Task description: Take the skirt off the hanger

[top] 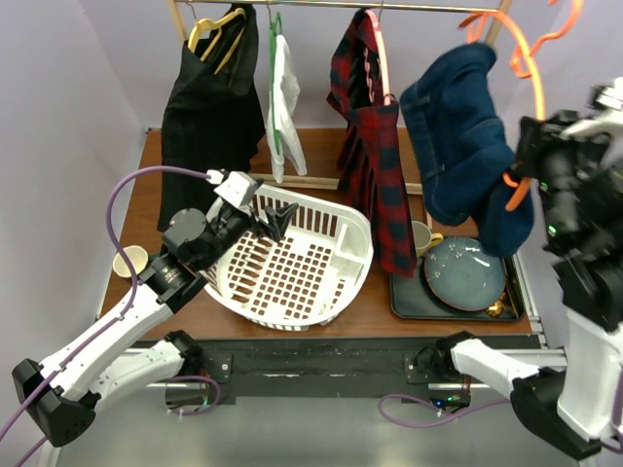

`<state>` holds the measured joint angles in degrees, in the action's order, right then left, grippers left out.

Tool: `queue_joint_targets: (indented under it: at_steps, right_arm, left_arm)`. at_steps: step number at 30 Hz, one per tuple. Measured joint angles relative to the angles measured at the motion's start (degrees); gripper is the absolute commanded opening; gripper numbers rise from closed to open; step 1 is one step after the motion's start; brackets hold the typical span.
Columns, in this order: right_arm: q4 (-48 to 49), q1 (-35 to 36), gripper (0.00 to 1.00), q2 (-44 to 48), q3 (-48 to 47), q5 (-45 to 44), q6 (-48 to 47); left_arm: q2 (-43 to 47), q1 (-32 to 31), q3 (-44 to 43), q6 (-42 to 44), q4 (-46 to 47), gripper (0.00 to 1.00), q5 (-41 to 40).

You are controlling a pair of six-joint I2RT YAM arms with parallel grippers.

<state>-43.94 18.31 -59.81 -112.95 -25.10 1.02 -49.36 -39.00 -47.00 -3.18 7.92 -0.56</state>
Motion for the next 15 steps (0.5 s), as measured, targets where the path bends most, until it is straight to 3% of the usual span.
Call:
queue_joint_targets:
  at_steps: [9, 15]
  right_arm:
    - [1.6, 0.0, 0.0, -0.7, -12.7, 7.7, 1.2]
    - [3.7, -0.1, 0.0, -4.1, -18.0, 19.4, 5.3]
  left_arm:
    - [-0.7, 0.0, -0.5, 0.8, -2.1, 0.98, 1.4]
    - [-0.6, 0.0, -5.7, -0.4, -6.0, 1.0, 4.2]
